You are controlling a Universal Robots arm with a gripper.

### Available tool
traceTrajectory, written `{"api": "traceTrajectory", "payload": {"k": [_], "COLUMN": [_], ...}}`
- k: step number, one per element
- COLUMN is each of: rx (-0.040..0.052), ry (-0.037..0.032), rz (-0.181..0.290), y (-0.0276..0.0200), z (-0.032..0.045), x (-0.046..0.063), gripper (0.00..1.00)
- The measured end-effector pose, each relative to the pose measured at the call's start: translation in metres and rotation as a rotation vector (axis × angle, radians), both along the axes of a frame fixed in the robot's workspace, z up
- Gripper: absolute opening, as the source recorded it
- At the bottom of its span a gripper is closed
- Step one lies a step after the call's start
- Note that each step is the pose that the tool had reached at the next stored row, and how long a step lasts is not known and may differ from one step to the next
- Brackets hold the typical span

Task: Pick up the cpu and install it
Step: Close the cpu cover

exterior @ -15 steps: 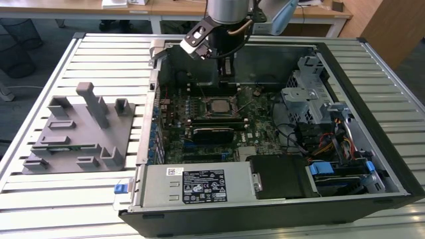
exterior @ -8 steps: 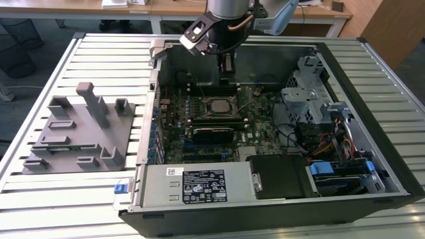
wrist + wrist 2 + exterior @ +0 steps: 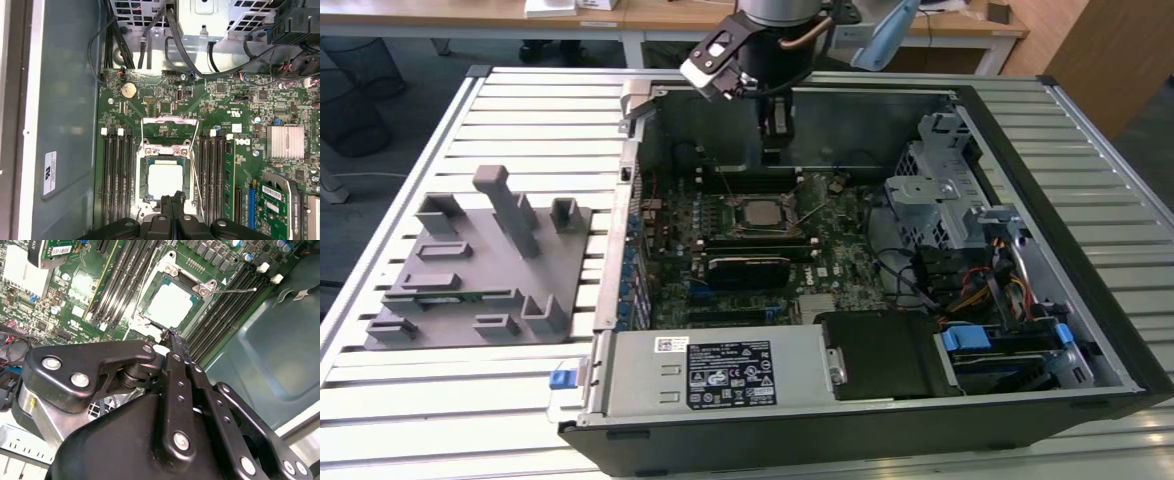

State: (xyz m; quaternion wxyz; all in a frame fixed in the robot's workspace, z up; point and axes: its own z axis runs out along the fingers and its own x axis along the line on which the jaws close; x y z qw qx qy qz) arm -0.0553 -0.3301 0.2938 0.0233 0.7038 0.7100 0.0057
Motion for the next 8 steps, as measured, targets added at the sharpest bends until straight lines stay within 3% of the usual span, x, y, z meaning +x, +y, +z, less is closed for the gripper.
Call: {"api": "traceTrajectory", "payload": {"k": [8], "rx": [0.0000], "ry": [-0.0004], "rz": [0.000], "y": [0.0000], "z": [0.0125], "x": [0.000], "gripper": [0.11]}}
